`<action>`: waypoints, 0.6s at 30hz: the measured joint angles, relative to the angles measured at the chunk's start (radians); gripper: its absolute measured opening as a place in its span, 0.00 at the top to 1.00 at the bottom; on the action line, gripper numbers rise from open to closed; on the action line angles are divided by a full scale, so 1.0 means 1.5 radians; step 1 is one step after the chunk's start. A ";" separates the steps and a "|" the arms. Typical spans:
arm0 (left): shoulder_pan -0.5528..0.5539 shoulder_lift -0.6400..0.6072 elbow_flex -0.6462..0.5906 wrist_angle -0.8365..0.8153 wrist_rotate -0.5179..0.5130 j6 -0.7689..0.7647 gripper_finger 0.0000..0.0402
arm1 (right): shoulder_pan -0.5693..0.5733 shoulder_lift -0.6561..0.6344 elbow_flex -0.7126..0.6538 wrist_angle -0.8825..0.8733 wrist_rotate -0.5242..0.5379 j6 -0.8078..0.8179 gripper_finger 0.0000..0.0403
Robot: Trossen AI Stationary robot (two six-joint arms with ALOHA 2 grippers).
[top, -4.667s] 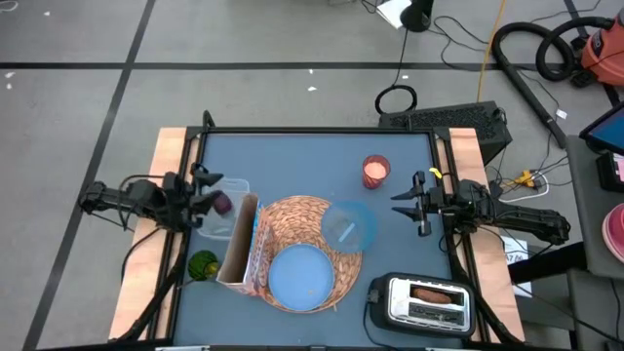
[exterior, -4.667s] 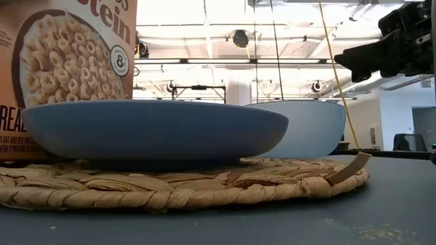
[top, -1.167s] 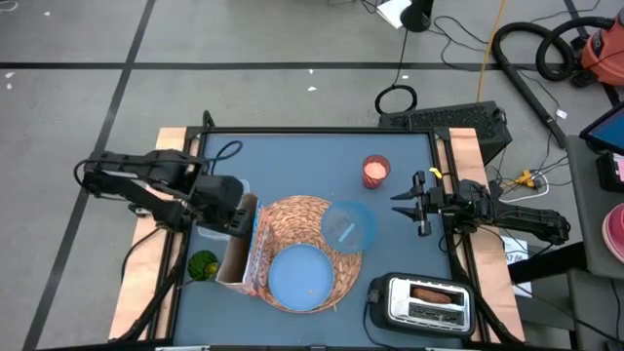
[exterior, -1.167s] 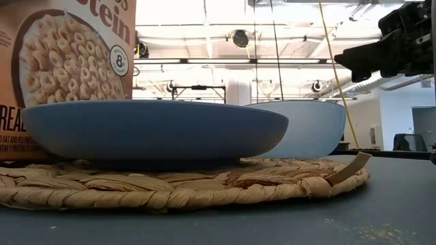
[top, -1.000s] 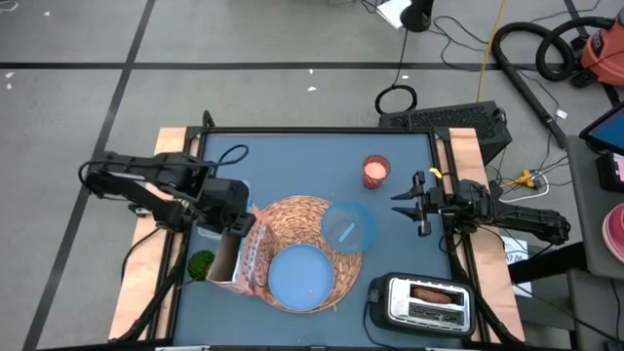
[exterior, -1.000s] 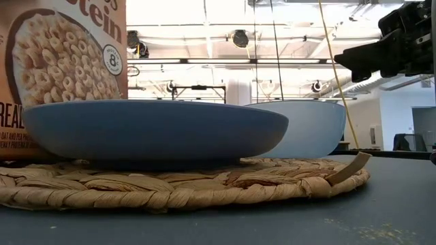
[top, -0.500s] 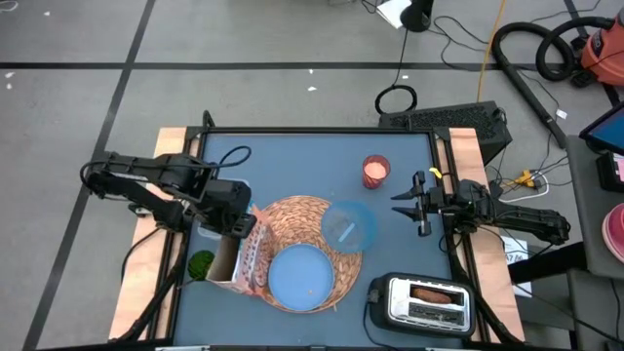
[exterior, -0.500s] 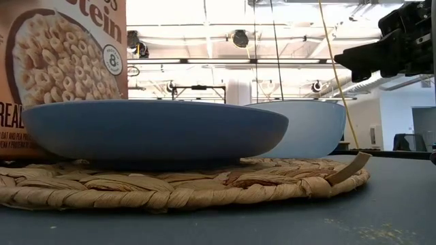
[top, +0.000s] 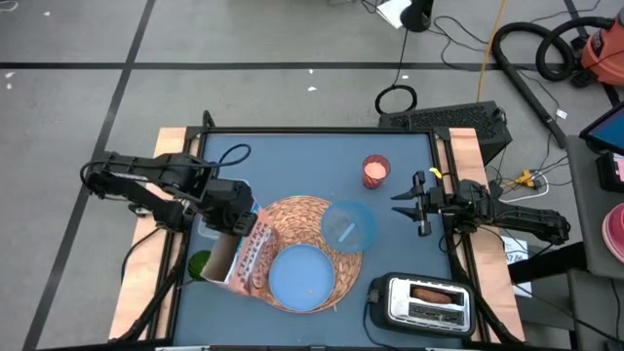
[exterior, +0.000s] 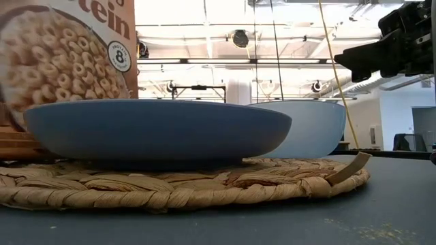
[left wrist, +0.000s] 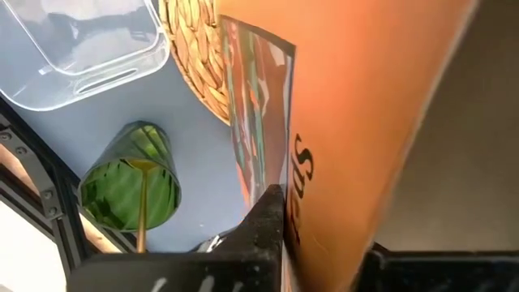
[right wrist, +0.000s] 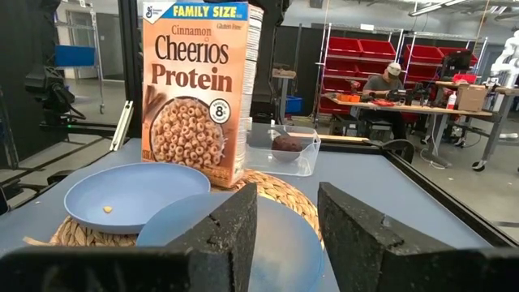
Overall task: Arrange a breakfast setting
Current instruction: Pour the cereal into the blue bowl
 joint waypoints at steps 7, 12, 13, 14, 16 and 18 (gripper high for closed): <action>0.012 -0.017 0.000 0.007 0.011 0.018 0.99 | 0.000 0.000 0.000 0.000 0.000 0.000 0.69; 0.025 -0.045 0.000 0.016 0.019 0.019 1.00 | 0.000 0.000 0.000 0.002 0.000 0.000 0.69; 0.029 -0.052 0.000 0.017 0.019 0.019 1.00 | 0.000 0.000 0.000 0.002 0.000 0.000 0.69; 0.032 -0.060 0.000 0.017 0.019 0.019 1.00 | 0.000 0.000 0.000 0.004 0.000 0.000 0.69; 0.037 -0.075 0.000 0.017 0.020 0.019 1.00 | 0.000 0.000 0.000 0.008 0.000 0.000 0.69; 0.044 -0.089 0.000 0.018 0.020 0.019 1.00 | 0.000 0.000 0.000 0.008 0.000 0.006 0.69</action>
